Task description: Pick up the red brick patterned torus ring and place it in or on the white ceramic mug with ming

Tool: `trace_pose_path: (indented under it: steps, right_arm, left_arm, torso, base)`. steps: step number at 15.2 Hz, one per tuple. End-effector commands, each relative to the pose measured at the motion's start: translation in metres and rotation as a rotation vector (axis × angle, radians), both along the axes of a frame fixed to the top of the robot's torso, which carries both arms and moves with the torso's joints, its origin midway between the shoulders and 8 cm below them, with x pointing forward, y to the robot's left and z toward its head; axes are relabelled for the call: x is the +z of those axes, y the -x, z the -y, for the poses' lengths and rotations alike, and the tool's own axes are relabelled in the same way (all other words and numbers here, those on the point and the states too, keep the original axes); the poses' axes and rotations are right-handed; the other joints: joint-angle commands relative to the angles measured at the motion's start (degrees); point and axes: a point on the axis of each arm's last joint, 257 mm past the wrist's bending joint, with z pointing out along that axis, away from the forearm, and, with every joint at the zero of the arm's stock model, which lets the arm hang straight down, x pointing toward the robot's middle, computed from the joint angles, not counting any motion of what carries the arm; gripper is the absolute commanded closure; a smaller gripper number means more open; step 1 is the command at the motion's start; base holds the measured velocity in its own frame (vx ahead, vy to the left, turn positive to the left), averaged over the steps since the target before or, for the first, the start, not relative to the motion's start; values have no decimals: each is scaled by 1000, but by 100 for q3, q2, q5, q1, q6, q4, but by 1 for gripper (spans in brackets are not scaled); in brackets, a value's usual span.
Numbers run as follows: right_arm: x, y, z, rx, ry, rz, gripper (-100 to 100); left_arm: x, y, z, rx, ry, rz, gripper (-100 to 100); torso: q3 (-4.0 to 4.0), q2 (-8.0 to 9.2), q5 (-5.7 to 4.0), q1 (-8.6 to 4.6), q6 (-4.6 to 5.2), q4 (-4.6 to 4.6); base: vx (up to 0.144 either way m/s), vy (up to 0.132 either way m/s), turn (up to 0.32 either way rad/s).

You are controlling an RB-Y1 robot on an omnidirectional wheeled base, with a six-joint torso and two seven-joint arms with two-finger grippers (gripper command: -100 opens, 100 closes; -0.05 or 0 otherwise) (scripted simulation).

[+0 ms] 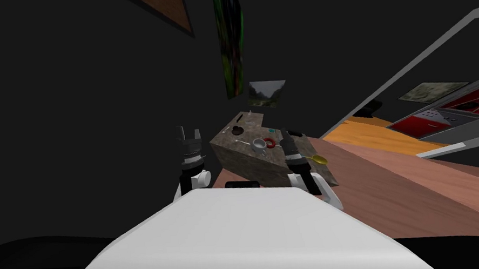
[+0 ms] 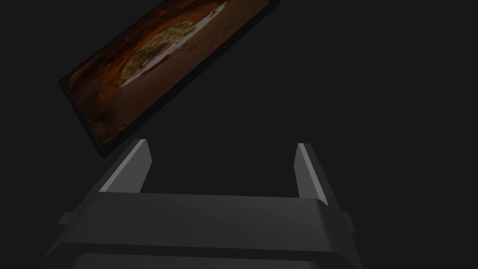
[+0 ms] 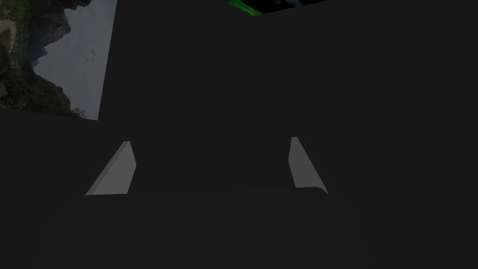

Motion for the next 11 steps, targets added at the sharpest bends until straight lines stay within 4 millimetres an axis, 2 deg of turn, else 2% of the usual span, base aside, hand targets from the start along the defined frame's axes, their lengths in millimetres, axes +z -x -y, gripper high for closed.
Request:
trace_pose_path:
  steps: [1,6,9,10,11]
  right_arm:
    - [-11,-5,5,-20,110,-27,-100]
    - [-30,-11,15,-46,292,-70,-100]
    - [-51,-17,31,-81,467,-112,-100]
    - [-51,-17,31,-74,483,-112,-100]
    - [-62,-19,40,-93,568,-134,-100]
  left_arm:
    - [0,0,0,0,0,0,0]
    - [0,0,0,0,0,0,0]
    - [0,0,0,0,0,0,0]
    - [0,0,0,0,0,0,0]
    - [0,0,0,0,0,0,0]
  torso:
    - [0,0,0,0,0,0]
    - [1,1,-1,-3,-2,0]
    - [1,1,0,-2,0,0]
    - [1,1,0,-3,-1,0]
    - [0,0,0,-1,-1,0]
  base:
    - [-32,-53,84]
    - [-32,-47,97]
    - [-32,-43,112]
    - [-31,-40,101]
    - [-33,-43,115]
